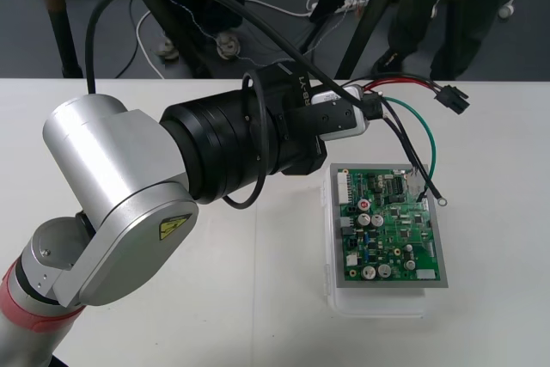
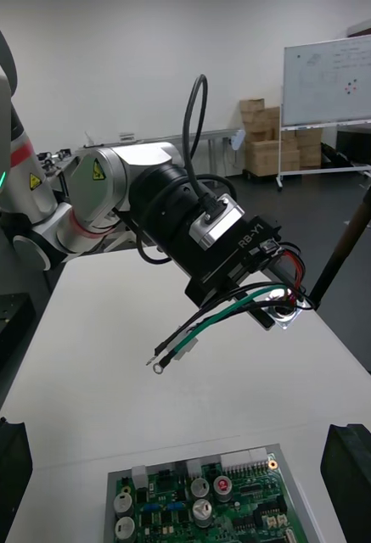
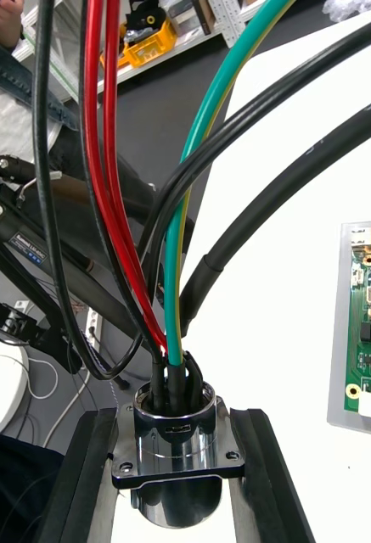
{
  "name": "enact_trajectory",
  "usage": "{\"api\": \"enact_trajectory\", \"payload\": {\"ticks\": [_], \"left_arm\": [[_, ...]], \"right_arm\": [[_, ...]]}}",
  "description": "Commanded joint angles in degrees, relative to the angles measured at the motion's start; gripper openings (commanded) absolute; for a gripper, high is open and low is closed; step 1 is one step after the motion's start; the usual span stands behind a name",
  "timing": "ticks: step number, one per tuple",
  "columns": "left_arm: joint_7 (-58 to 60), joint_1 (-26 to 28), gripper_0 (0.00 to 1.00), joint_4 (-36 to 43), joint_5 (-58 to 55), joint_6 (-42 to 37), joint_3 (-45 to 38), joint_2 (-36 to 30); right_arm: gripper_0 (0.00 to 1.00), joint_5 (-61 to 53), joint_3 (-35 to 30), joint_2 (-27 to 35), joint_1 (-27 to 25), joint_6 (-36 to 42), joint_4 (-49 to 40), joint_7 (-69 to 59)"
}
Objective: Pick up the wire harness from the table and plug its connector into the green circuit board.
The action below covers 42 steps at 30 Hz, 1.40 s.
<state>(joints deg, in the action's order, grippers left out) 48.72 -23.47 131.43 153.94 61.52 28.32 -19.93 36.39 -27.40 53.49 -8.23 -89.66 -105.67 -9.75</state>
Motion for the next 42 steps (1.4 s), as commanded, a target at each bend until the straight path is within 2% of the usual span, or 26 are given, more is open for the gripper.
{"api": "enact_trajectory", "payload": {"ticks": [1,8,12,26,42], "left_arm": [[-2.0,-2.1,0.0,0.9,0.5,-4.0,1.4,1.9],[-1.5,-2.1,0.0,0.8,0.5,-4.0,1.2,1.9],[-1.3,-1.9,0.0,0.2,0.5,-4.7,1.2,1.9],[-0.9,-1.7,0.0,0.2,0.4,-5.0,0.8,1.3],[-0.8,-1.8,0.0,0.2,0.5,-5.0,0.5,1.2]], "right_arm": [[1.0,-1.6,-0.1,2.6,-1.1,-0.3,-2.3,-7.5],[1.0,-1.7,-0.1,2.6,-2.1,-0.3,-6.6,-16.2],[1.0,-1.3,-0.5,2.6,-4.5,4.5,-11.1,-20.8],[1.0,2.5,-0.8,2.5,-5.4,16.9,-16.5,-31.0],[1.0,8.3,-0.2,2.4,-10.6,34.6,-25.6,-33.8]]}}
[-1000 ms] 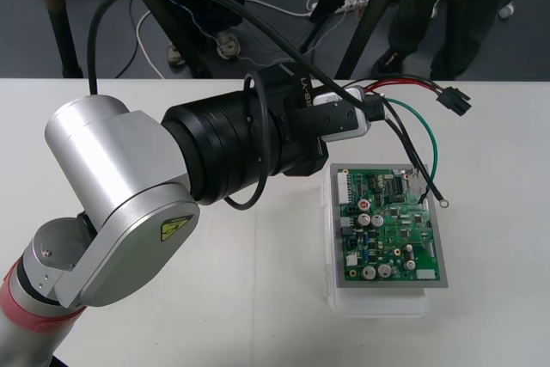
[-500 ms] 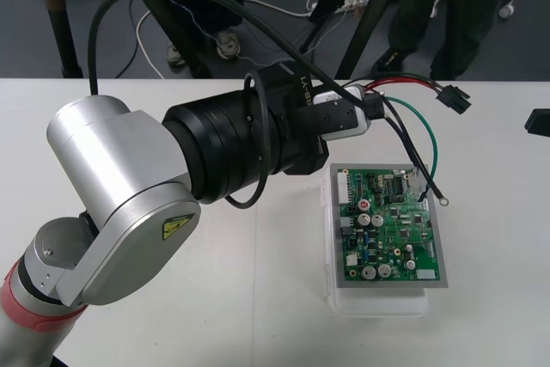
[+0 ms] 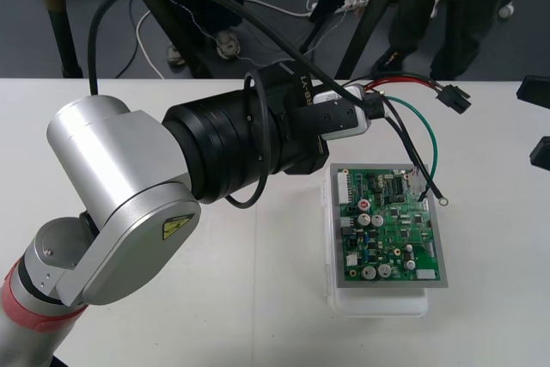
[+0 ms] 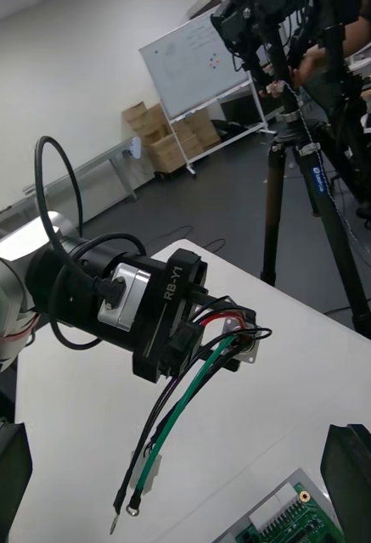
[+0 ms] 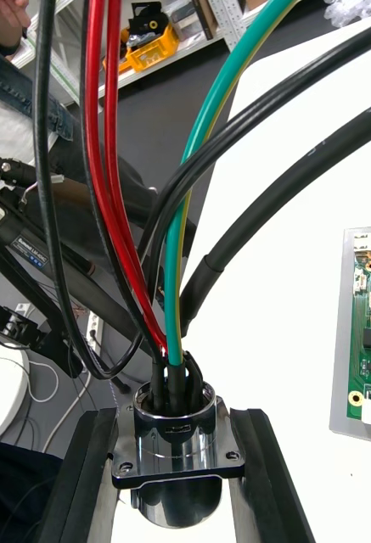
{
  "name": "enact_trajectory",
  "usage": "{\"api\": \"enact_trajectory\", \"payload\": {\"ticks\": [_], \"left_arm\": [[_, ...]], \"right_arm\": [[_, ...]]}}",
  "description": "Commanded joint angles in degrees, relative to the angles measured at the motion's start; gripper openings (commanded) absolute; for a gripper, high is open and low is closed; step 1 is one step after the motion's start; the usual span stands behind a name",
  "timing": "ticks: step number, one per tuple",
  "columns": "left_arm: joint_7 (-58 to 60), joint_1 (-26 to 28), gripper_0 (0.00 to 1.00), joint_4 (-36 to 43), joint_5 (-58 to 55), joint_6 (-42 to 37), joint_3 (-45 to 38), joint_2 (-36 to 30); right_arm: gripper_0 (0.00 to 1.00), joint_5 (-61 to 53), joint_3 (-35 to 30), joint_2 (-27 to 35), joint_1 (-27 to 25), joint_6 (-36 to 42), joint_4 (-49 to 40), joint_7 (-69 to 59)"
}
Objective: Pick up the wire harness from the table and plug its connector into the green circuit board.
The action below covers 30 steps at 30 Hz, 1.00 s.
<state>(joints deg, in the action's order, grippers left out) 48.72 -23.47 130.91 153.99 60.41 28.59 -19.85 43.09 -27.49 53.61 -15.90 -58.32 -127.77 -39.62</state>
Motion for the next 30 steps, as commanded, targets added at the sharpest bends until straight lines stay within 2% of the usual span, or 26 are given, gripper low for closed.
{"api": "enact_trajectory", "payload": {"ticks": [1,16,30], "left_arm": [[-0.9,-1.7,0.0,0.7,0.4,-3.9,0.2,1.0],[-1.0,-1.7,0.0,0.7,0.3,-3.9,0.3,1.0],[-1.3,-1.7,0.0,0.7,0.3,-3.9,0.3,0.9]], "right_arm": [[1.0,2.0,-0.1,2.3,-3.3,4.0,-4.0,-4.2],[1.0,4.6,5.0,2.3,-6.1,18.4,-10.1,-6.4],[1.0,10.1,7.1,0.5,-8.3,22.6,-14.6,-8.9]]}}
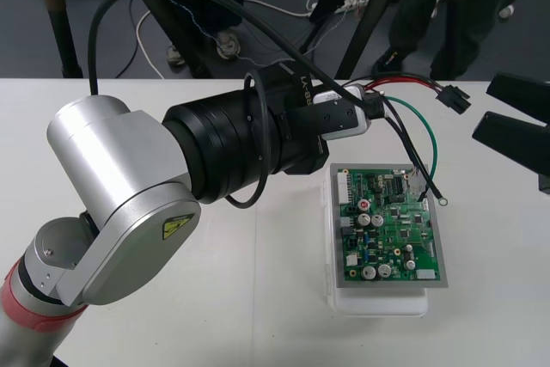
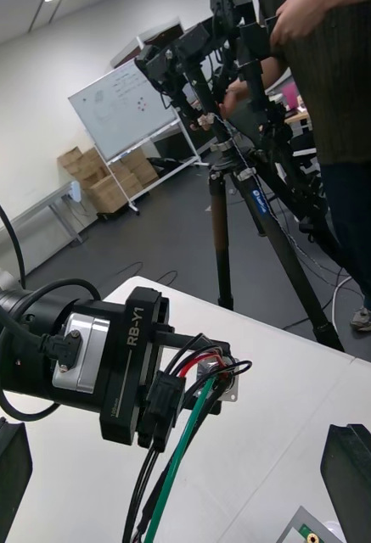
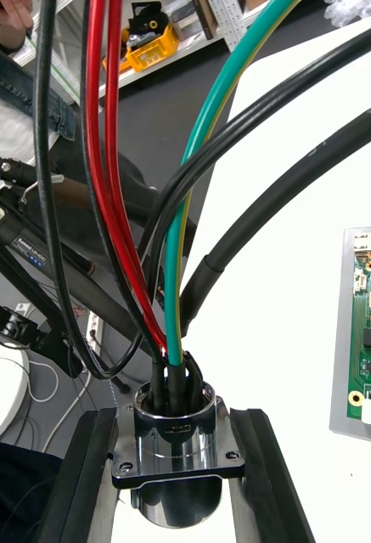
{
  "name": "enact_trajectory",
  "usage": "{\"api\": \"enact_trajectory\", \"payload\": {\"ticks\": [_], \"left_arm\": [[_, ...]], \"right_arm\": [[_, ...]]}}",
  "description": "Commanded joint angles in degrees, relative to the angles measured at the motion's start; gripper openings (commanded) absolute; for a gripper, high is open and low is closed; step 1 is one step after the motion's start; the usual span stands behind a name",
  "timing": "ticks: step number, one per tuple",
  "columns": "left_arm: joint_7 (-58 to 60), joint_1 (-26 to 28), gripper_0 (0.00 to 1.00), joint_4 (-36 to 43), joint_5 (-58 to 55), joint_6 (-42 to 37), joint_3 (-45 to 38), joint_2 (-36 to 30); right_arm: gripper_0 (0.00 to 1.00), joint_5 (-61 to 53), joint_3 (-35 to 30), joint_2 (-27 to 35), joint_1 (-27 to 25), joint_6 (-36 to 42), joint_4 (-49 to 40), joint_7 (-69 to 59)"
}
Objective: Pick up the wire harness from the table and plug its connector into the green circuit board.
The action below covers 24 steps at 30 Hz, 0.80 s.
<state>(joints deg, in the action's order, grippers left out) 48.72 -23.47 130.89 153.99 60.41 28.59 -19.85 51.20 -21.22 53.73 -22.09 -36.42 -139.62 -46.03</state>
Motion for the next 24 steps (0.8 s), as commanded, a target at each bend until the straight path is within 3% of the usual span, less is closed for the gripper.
{"api": "enact_trajectory", "payload": {"ticks": [1,24], "left_arm": [[-1.2,-1.7,0.0,0.8,0.3,-3.9,0.3,0.8],[-1.3,-1.7,0.0,0.8,0.4,-3.9,0.3,0.8]], "right_arm": [[1.0,2.7,0.8,-0.2,-2.1,0.7,-2.9,-2.8],[1.0,8.8,4.4,-4.6,-4.2,5.6,-6.5,-6.1]]}}
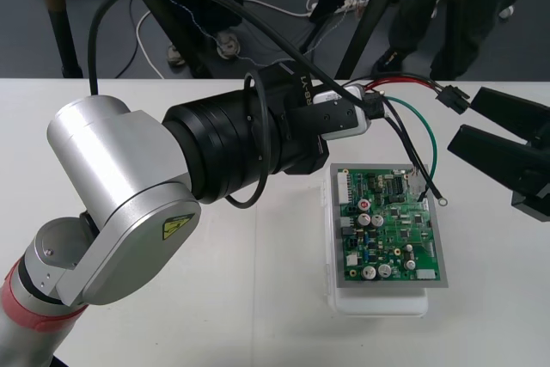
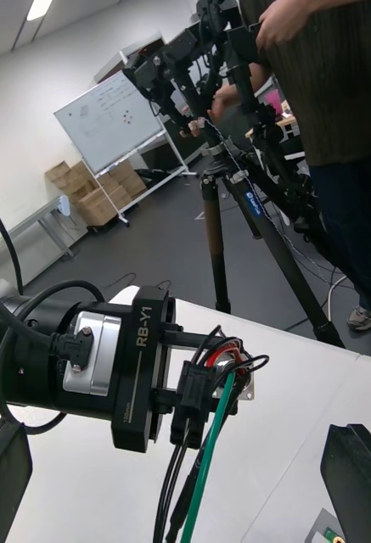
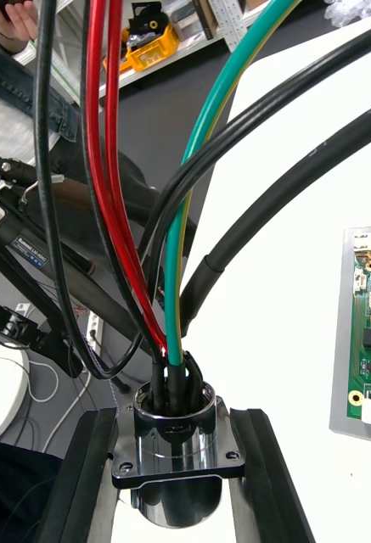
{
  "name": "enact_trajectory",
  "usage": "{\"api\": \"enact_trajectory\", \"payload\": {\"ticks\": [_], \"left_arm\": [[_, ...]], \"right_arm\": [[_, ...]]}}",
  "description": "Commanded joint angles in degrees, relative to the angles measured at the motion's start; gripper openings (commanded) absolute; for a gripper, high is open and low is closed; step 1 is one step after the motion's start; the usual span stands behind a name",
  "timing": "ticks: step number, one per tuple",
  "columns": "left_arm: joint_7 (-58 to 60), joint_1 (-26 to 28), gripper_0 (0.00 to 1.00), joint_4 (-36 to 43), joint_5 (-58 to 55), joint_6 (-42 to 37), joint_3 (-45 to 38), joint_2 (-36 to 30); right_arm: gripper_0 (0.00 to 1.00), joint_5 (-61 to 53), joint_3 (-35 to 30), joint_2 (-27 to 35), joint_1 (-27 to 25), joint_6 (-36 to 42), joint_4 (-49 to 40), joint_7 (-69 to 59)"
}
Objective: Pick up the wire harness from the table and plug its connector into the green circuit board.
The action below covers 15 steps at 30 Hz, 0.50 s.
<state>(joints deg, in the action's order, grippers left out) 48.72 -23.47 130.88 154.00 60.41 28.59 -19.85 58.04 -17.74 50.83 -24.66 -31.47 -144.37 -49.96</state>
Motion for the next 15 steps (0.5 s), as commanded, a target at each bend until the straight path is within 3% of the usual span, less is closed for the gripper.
{"api": "enact_trajectory", "payload": {"ticks": [1,15], "left_arm": [[-1.3,-1.7,0.0,0.8,0.4,-3.9,0.3,0.9],[-1.3,-1.7,0.0,0.8,0.3,-3.9,0.1,0.9]], "right_arm": [[1.0,2.7,1.0,-2.2,-1.6,0.6,-1.9,-2.2],[1.0,4.4,1.4,-3.3,-1.4,1.8,-2.8,-4.1]]}}
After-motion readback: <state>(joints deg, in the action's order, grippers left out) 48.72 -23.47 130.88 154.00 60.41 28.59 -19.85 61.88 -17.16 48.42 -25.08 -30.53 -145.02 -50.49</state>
